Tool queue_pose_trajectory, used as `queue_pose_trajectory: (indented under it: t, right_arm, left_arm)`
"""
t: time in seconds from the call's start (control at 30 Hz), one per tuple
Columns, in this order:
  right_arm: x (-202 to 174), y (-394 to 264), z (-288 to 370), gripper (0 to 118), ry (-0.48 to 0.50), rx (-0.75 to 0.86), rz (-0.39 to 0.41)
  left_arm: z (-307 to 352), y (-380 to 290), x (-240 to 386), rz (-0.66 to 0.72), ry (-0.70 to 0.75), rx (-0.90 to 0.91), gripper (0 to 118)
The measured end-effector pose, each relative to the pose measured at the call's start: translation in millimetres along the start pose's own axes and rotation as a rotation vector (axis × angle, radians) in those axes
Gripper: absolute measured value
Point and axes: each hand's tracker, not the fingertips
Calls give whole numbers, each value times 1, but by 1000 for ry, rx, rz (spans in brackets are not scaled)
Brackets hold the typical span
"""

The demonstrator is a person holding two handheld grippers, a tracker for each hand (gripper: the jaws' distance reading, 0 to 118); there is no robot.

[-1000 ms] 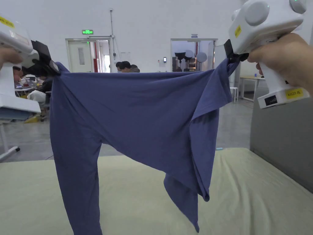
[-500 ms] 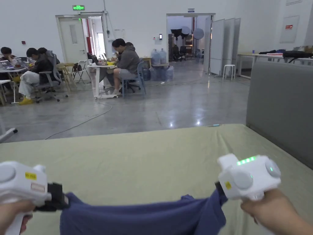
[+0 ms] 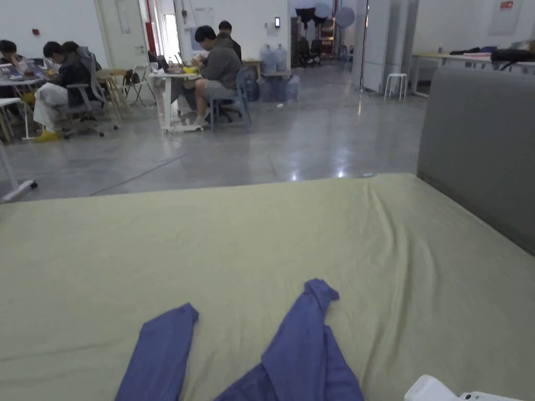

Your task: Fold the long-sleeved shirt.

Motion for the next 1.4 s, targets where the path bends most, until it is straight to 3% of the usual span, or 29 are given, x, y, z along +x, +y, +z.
queue_pose_trajectory:
  t: [0.1, 0.27, 0.37, 0.5, 0.67, 0.7, 0.73, 0.8, 0.83, 0.87, 0.93, 1.03, 1.07, 1.1, 1.13, 1.17, 1.2, 1.23, 1.27, 1.33, 1.37, 1.4]
  right_arm:
    - [-36, -30, -1, 0, 49, -87, 75]
    - [-70, -61, -22, 0, 77, -199, 111]
    - [-80, -69, -37, 0, 65, -232, 93]
    - [-79, -69, -48, 0, 43, -258, 62]
    - [-72, -65, -56, 3, 56, -287, -48]
    - [-67, -62, -54, 5, 65, -293, -53]
    - [-61, -57, -49, 13, 67, -300, -51]
    - [-44, -49, -29, 54, 41, -283, -74]
    - [-33, -43, -12, 82, 40, -242, -112]
    - [-24, -38, 6, 92, 61, -181, -150]
    - [-9, -32, 40, 92, 80, -86, -236]
    - [-7, -32, 73, 92, 96, 2, -324]
    - [-10, -34, 78, 92, 108, 19, -338]
    - [-14, -38, 82, 91, 108, 14, -344]
    - [-20, -40, 84, 71, 103, -1, -353]
    - [-26, -42, 85, 29, 92, -3, -354]
    - [-35, -46, 83, 0, 65, -5, -359]
    - [-41, -52, 76, 0, 90, -42, -413]
    - [-42, -54, 74, 0, 71, -52, -380]
    - [-46, -59, 70, 0, 152, -87, -424]
    - [-45, -64, 67, 0, 142, -80, -445]
    - [-44, -66, 63, 0, 138, -89, -455]
  left_arm:
    - [-6, -44, 2, 12, 18, -33, 0]
    - [-40, -88, -5, -9, 103, -129, 0]
    - [-59, -96, -28, 119, 51, -107, 0]
    - [-63, -99, -39, 141, 35, -74, 0]
    - [-58, -103, -42, 191, 14, -43, 0]
    - [-53, -105, -38, 200, 16, -33, 6]
    - [-43, -106, -34, 203, 33, -7, 29]
    - [-20, -108, -25, 194, 95, 92, 94]
    - [-6, -113, -23, 207, 72, 172, 116]
    - [8, -118, -20, 219, 25, 253, 118]
    - [29, -129, -11, 265, -62, 322, 118]
    - [34, -145, 0, 276, -73, 206, 117]
    - [31, -152, 4, 262, -29, 180, 104]
    - [27, -156, 10, 218, 33, 172, 64]
    - [21, -160, 16, 183, 92, 157, 0]
    - [12, -164, 20, 159, 157, 130, 0]
    - [7, -169, 21, 182, 147, 103, 0]
    - [2, -165, 16, 170, 79, 88, 0]
    - [0, -161, 16, 189, 19, 92, 0]
    - [-3, -141, 21, 190, 30, 130, 0]
    - [1, -114, 18, 140, 22, 163, 0]
    - [-2, -93, 19, 128, 19, 200, 11]
